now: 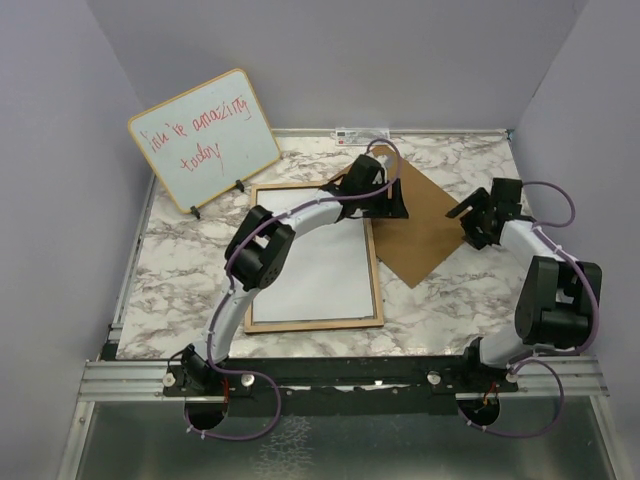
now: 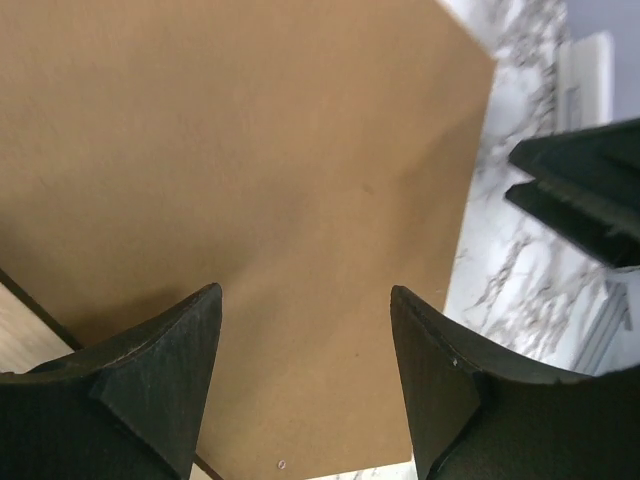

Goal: Put the photo into the frame

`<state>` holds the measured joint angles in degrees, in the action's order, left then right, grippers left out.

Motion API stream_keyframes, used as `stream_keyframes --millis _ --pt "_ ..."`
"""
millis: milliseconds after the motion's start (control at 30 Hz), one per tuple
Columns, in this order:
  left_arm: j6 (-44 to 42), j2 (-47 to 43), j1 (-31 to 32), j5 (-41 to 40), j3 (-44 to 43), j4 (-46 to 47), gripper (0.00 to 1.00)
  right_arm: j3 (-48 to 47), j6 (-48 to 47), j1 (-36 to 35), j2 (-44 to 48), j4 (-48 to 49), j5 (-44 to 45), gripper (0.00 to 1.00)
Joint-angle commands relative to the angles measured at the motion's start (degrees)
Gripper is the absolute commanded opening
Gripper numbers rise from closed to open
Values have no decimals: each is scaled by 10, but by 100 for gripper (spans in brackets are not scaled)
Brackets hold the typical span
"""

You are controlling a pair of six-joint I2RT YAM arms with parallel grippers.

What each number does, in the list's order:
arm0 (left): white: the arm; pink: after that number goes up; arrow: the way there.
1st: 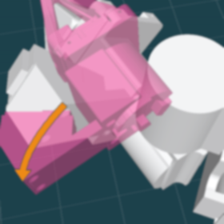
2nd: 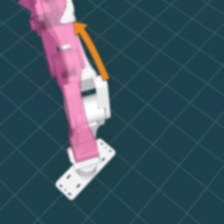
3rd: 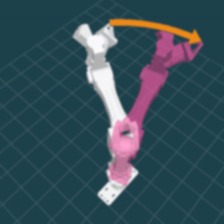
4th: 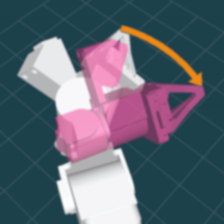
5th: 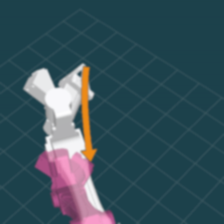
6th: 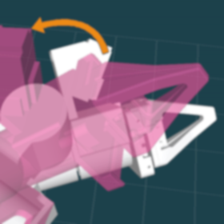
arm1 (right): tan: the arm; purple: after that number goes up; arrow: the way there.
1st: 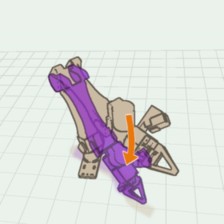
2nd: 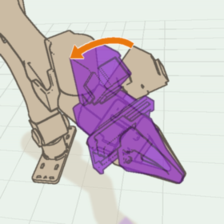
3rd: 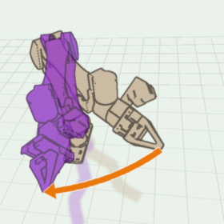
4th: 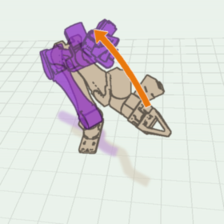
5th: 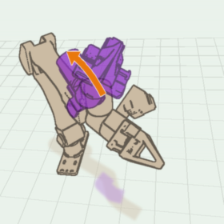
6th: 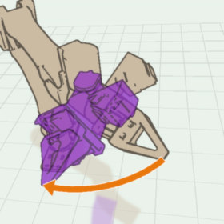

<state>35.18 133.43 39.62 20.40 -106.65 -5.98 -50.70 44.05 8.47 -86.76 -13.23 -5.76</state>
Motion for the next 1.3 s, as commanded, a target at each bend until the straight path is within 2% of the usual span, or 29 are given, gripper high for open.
stream_keyframes --millis 0,167,433,667,933,1100,1267 --pt "-12 25 9 -79 -10 -75 70 -25 10 1 -27 -19 19 78" --pt "28 15 11 -162 38 -123 70 -52 6 6 -54 -12 31 78" --pt "31 -23 19 -224 112 -163 71 -144 11 8 -146 12 17 77" --pt "43 -68 23 -210 189 -162 71 -238 -49 10 -229 29 -8 77" --pt "61 -91 28 -174 226 -162 72 -335 -210 14 -310 -8 -95 77" --pt "66 -120 31 -174 240 -165 74 -339 -269 15 -327 -19 -133 77" --pt "69 -148 38 -166 242 -180 76 -336 -285 15 -339 -34 -130 77"
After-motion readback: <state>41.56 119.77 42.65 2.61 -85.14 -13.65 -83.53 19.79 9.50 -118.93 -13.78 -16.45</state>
